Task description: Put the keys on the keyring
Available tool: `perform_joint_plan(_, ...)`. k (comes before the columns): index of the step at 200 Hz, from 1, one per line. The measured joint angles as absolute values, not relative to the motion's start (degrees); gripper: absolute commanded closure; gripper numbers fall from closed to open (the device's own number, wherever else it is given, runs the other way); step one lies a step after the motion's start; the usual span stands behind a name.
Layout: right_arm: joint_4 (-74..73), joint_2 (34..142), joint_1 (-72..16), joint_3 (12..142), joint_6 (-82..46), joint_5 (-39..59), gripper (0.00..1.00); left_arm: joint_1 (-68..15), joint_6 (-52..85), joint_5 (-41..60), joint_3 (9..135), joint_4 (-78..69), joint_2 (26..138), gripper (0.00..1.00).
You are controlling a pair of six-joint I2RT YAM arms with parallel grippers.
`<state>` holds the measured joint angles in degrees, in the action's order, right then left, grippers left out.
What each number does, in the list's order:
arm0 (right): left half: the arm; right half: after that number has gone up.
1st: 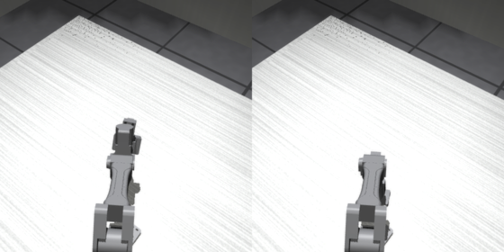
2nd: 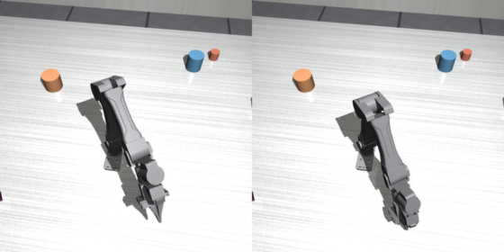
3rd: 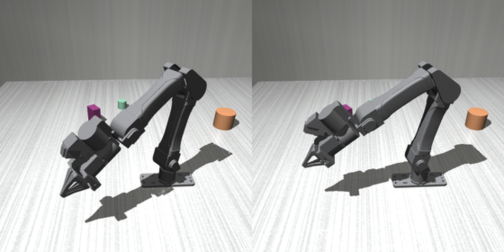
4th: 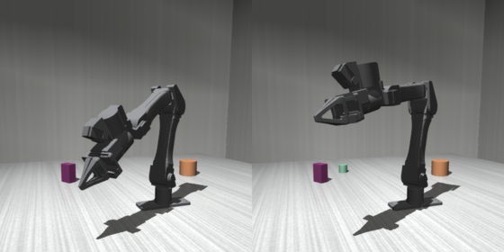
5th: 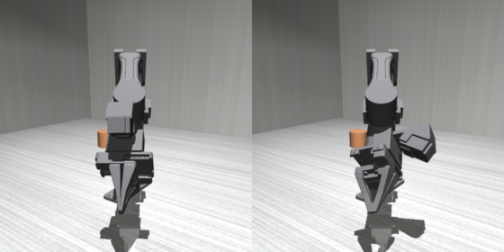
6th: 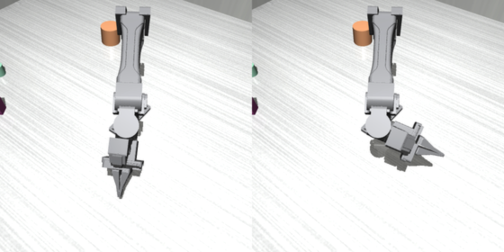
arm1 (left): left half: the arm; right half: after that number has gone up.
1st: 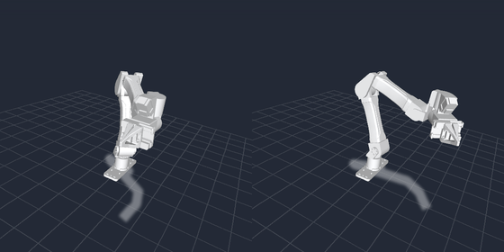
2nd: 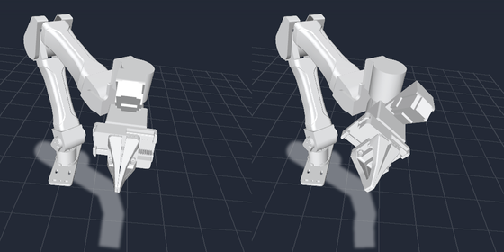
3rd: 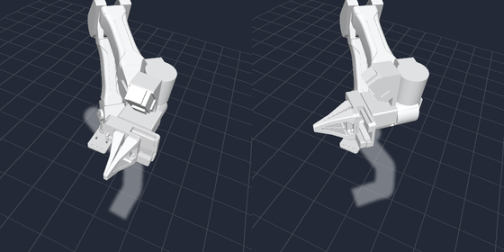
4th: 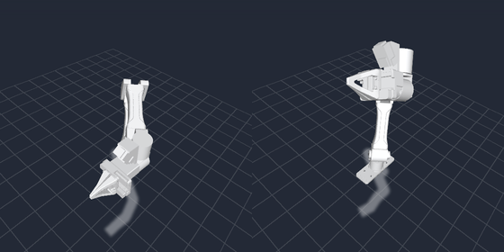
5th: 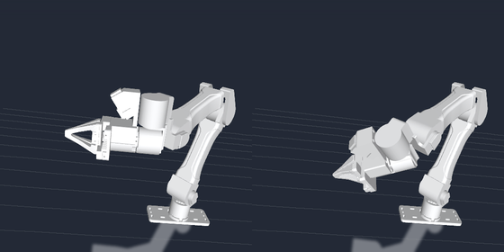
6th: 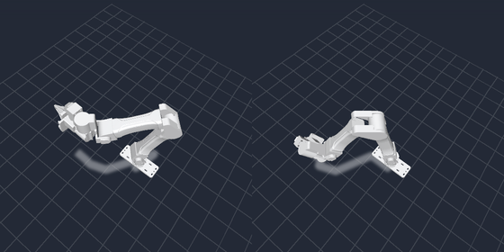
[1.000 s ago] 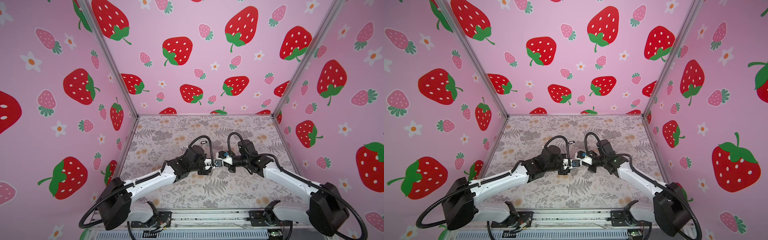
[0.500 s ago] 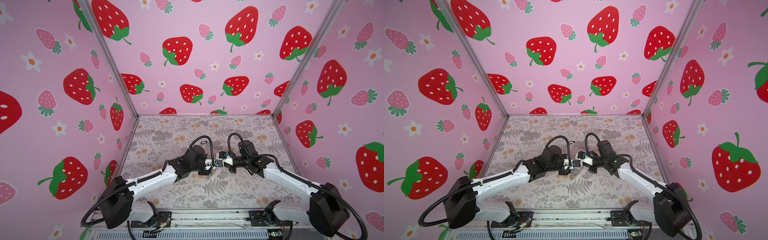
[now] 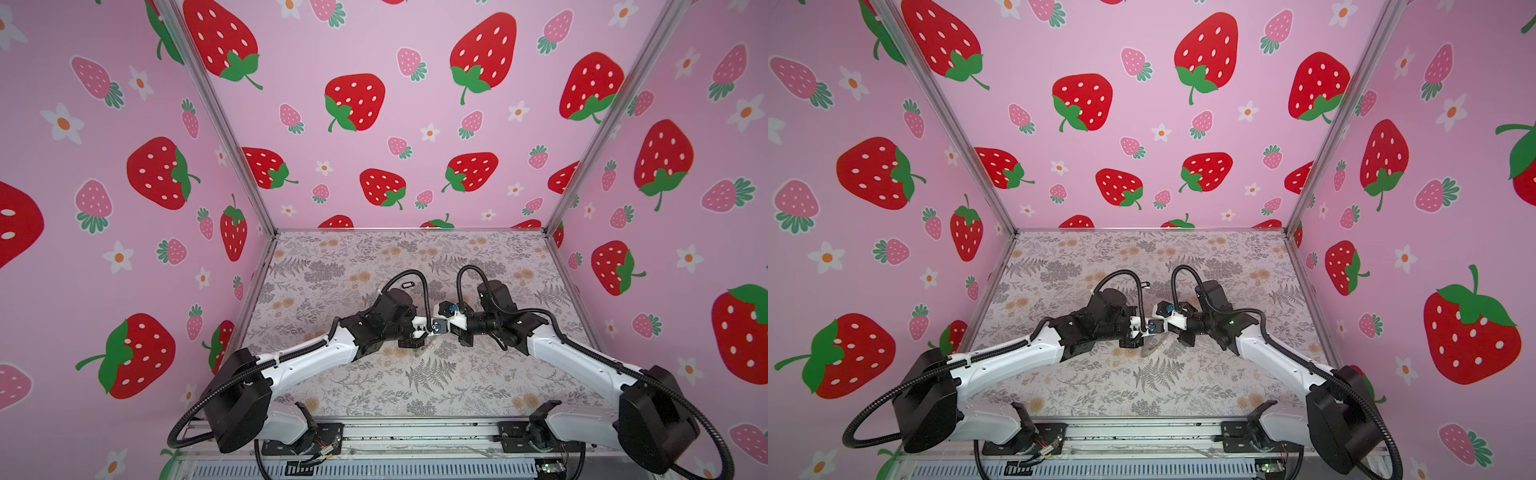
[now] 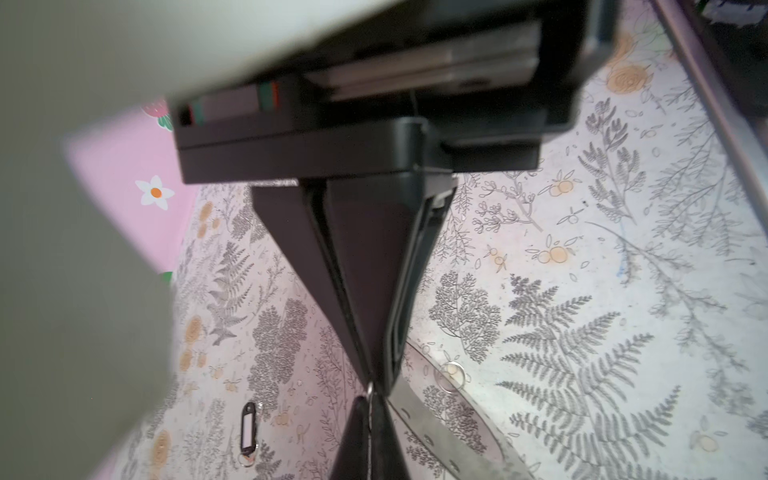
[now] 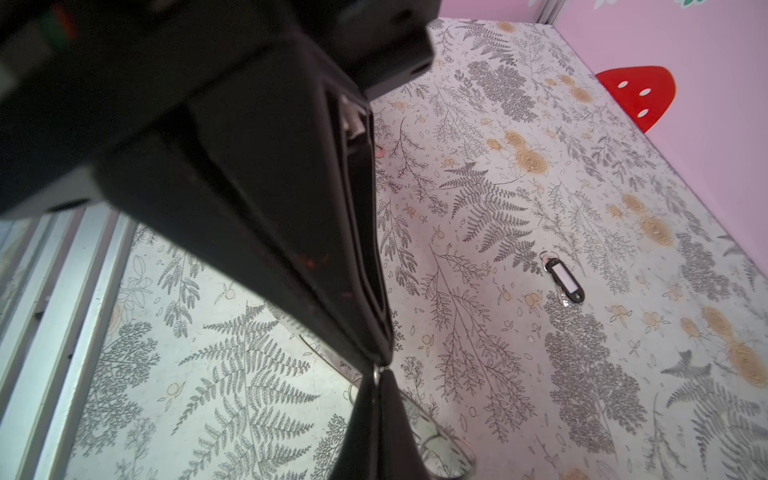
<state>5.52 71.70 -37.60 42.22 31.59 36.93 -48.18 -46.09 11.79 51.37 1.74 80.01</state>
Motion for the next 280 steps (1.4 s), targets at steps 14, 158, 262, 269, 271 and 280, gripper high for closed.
perform_joint_plan(14,5.19,71.7,-37.58,42.04,31.31,36.95,0.99,-48.21,-46.0,11.75,51.37,1.78,80.05,1.0)
perform_joint_plan(158,8.25,74.89,-34.96,51.64,37.82,36.58,0.65,-38.39,-34.7,27.73,45.15,-6.79,79.96,1.0)
perform_joint_plan(262,-1.43,68.58,-34.44,35.81,34.5,35.94,0.66,-37.47,-32.86,33.01,40.51,-11.94,77.91,1.0)
perform_joint_plan(269,-2.42,67.94,-34.44,34.39,34.37,36.03,0.67,-37.47,-32.75,33.28,40.32,-12.4,77.84,1.0)
perform_joint_plan(271,-2.68,67.77,-34.44,34.11,34.35,36.07,0.67,-37.47,-32.73,33.34,40.27,-12.56,77.84,1.0)
perform_joint_plan(280,-4.14,66.94,-34.44,32.51,34.13,36.51,0.68,-37.47,-32.69,33.76,39.94,-13.17,77.82,1.0)
